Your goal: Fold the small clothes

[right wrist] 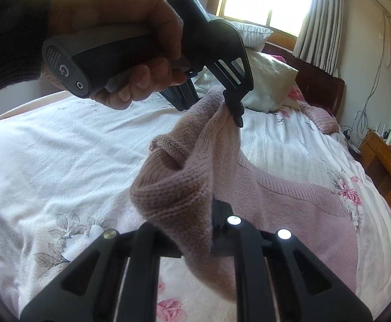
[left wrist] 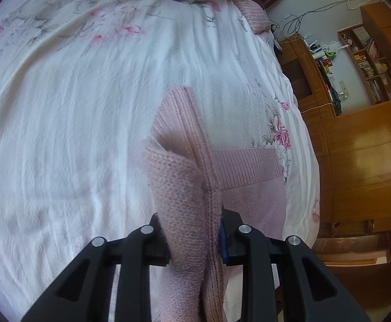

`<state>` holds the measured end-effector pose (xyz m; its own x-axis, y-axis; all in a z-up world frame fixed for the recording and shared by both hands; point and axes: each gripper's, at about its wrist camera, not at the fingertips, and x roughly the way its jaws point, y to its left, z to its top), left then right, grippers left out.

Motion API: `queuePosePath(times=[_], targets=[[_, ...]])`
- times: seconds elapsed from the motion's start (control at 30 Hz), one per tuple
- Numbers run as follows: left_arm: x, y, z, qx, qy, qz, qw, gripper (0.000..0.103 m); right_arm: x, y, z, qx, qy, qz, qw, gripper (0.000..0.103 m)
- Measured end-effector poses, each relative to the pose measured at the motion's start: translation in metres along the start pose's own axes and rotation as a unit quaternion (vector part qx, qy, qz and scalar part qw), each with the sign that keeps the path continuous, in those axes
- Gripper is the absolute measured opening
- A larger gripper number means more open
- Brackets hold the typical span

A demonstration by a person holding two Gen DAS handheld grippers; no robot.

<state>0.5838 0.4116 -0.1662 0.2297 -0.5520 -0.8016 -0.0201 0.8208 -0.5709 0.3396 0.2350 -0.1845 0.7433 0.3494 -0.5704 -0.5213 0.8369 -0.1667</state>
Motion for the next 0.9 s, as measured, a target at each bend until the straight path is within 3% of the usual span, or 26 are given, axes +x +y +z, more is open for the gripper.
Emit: queuePosePath(times=[0.9], targets=[[0.016, -0.121, 0.003, 0.048, 0.000, 0.044, 0.9979, 0.025, -0.044, -0.095, -0.007, 0.089, -0.031, -0.005, 0.995, 0.010]])
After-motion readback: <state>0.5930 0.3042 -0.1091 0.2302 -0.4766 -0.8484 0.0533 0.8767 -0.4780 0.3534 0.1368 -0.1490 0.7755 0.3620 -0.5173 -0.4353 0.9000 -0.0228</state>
